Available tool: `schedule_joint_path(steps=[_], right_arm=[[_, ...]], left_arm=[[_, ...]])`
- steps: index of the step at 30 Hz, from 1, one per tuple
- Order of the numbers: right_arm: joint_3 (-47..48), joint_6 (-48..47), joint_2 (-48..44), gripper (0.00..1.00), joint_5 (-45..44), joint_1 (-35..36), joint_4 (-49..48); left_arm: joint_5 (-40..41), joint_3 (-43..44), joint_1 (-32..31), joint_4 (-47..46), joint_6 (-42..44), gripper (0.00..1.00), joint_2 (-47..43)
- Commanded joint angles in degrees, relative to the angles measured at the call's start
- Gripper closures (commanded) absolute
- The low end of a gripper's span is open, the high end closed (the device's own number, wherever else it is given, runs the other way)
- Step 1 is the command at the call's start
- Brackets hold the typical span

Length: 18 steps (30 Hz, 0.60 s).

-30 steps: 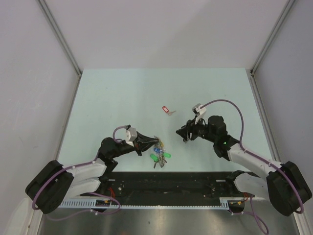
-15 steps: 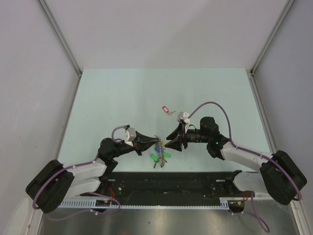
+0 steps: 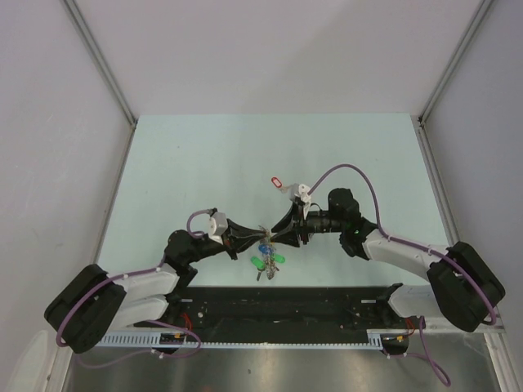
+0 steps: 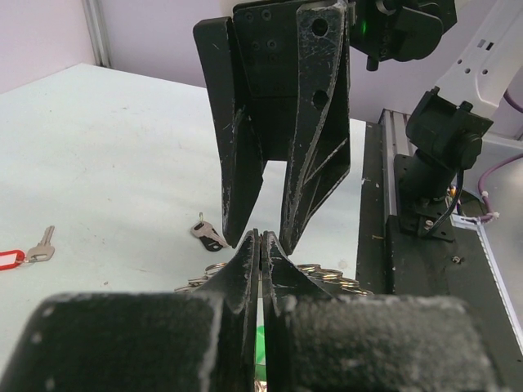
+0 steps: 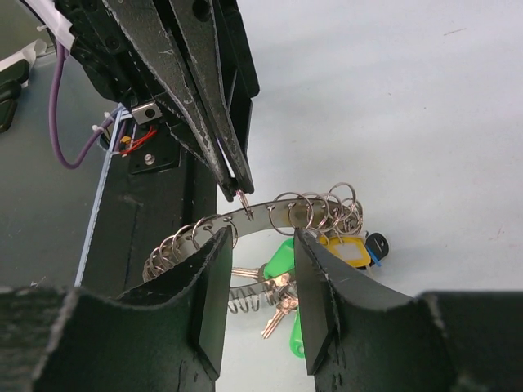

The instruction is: Put the keys on the keyring

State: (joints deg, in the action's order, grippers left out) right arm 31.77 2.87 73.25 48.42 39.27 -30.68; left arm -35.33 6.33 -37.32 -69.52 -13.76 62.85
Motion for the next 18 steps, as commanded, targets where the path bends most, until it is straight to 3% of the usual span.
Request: schedule_joint_path(steps=[1,12,18], right_arm=[[2.95,-1.2,1.01,0.61,1.5,0.37,-1.58],[4.35,-1.12,2.68,0.66,3.61,0.64,-1.67],[4.88,-1.38,2.95,0.76,4.49,0.9,-1.05]], left_arm=[[-1.05,0.44,0.32,-6.07,-1.18,1.0,0.08],[-1.67,0.53,0.32,-7.21,-1.8,1.0,0.61],[-1.67,0.44,0.32,-7.56,-1.97,1.0,0.34]])
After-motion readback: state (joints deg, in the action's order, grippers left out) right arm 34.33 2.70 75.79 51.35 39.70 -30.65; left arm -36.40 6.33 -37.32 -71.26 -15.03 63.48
